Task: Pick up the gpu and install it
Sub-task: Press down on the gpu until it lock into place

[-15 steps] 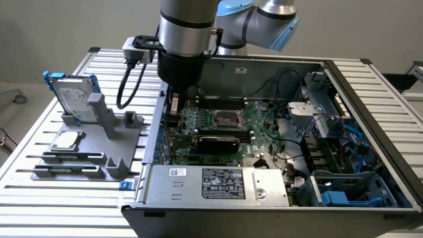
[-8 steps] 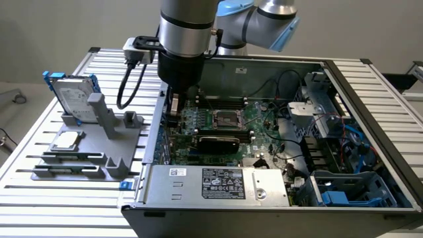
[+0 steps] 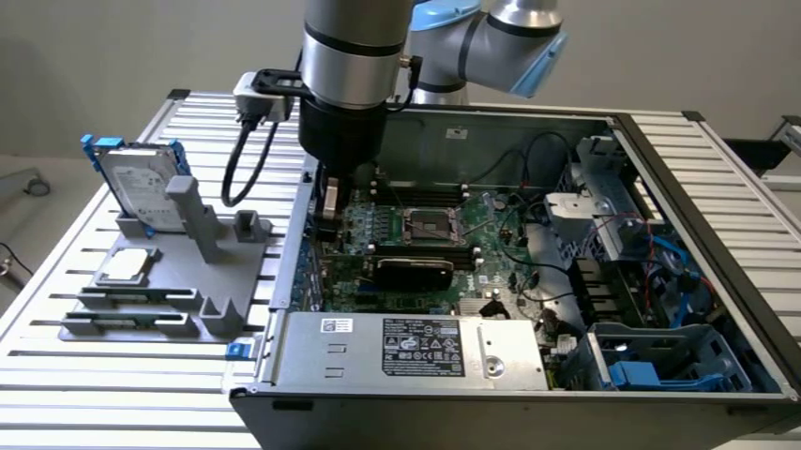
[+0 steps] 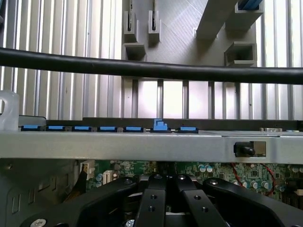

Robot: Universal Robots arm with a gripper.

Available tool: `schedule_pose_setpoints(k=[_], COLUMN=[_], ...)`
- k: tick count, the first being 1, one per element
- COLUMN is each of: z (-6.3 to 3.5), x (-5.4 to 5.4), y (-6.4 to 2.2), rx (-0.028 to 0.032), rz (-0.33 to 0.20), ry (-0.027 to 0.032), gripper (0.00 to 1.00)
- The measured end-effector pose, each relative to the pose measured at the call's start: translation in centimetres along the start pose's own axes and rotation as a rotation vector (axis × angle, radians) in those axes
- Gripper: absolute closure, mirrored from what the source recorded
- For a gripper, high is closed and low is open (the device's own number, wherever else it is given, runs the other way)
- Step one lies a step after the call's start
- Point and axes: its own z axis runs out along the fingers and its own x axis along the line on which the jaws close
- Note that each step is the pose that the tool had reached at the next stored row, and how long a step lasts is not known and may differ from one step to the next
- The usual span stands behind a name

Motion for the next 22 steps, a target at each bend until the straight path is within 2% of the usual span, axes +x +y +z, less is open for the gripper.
schedule_pose_setpoints(k=[5, 22], z=[-0.12, -0.62], x=[0.0, 0.0], y=[-0.18, -2.37], rx=[-0.0003, 0.0018], rz=[0.000, 0.000], ry=[-0.0001, 0.0001], gripper=[0.89, 0.89])
